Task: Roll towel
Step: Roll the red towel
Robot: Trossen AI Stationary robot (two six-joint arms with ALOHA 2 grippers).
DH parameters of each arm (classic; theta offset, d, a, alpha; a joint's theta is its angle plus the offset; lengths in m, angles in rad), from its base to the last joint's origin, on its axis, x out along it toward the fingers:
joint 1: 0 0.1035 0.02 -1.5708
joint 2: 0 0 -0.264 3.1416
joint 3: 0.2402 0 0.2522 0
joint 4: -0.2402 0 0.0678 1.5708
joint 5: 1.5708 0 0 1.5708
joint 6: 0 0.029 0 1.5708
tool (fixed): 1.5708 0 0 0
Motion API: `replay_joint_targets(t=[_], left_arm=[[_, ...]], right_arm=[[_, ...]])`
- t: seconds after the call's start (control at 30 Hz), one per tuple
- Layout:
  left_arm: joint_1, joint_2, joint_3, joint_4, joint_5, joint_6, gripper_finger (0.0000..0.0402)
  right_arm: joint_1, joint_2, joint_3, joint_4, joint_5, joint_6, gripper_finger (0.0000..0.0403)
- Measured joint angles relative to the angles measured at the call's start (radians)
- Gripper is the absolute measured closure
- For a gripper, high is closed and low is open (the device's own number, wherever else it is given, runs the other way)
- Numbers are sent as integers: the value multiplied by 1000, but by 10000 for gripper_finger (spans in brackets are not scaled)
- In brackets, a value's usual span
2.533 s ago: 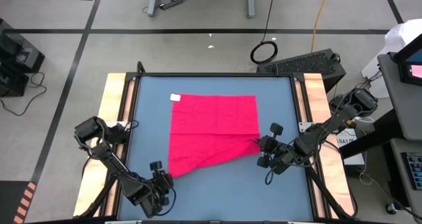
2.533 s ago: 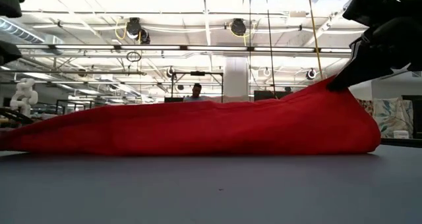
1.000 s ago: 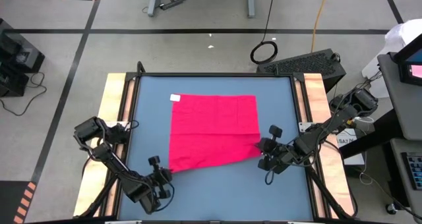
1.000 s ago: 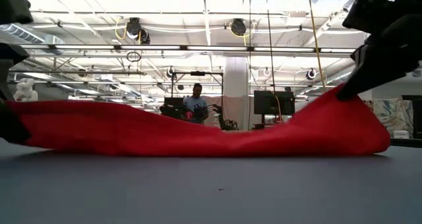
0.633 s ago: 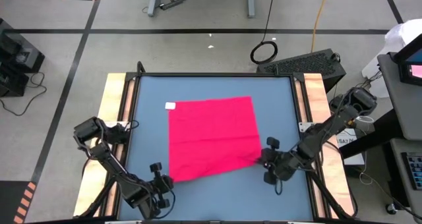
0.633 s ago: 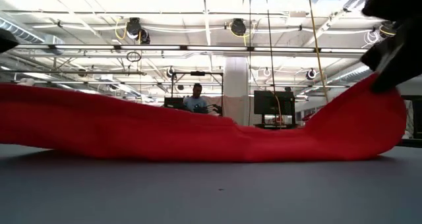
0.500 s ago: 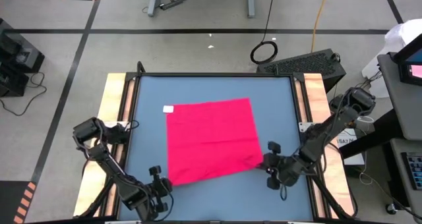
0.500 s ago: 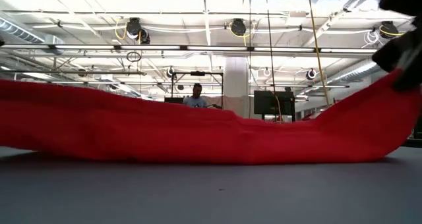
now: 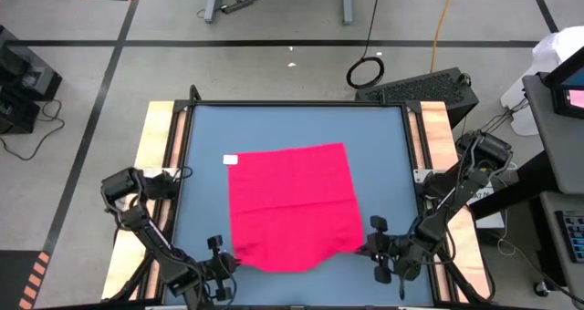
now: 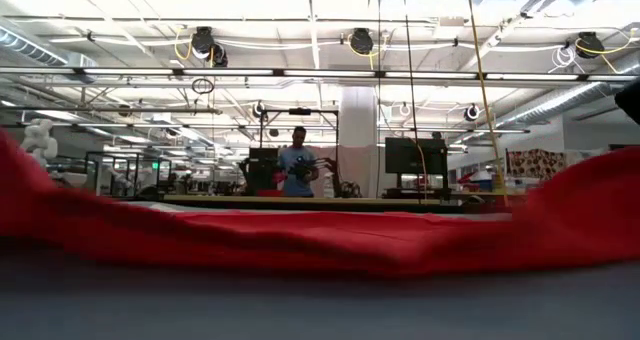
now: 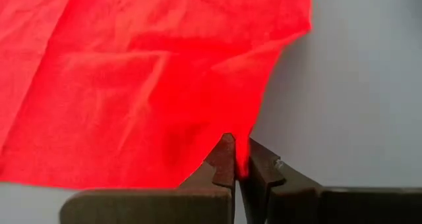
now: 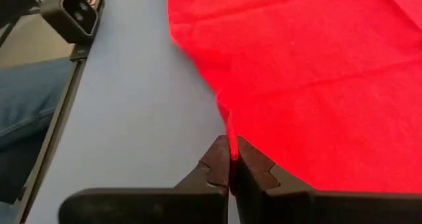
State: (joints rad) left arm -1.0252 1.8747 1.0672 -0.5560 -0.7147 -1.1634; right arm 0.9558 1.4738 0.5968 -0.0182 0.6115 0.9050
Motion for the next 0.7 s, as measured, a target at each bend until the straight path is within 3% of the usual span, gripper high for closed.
replay_joint_targets(t=[0.53, 0.7], left_arm=[[-5, 43, 0, 70, -25, -8, 389], [-5, 43, 0, 85, -42, -7, 350]], right_arm=[[2, -1, 0, -7, 53, -29, 403], [2, -1, 0, -7, 98, -27, 403]])
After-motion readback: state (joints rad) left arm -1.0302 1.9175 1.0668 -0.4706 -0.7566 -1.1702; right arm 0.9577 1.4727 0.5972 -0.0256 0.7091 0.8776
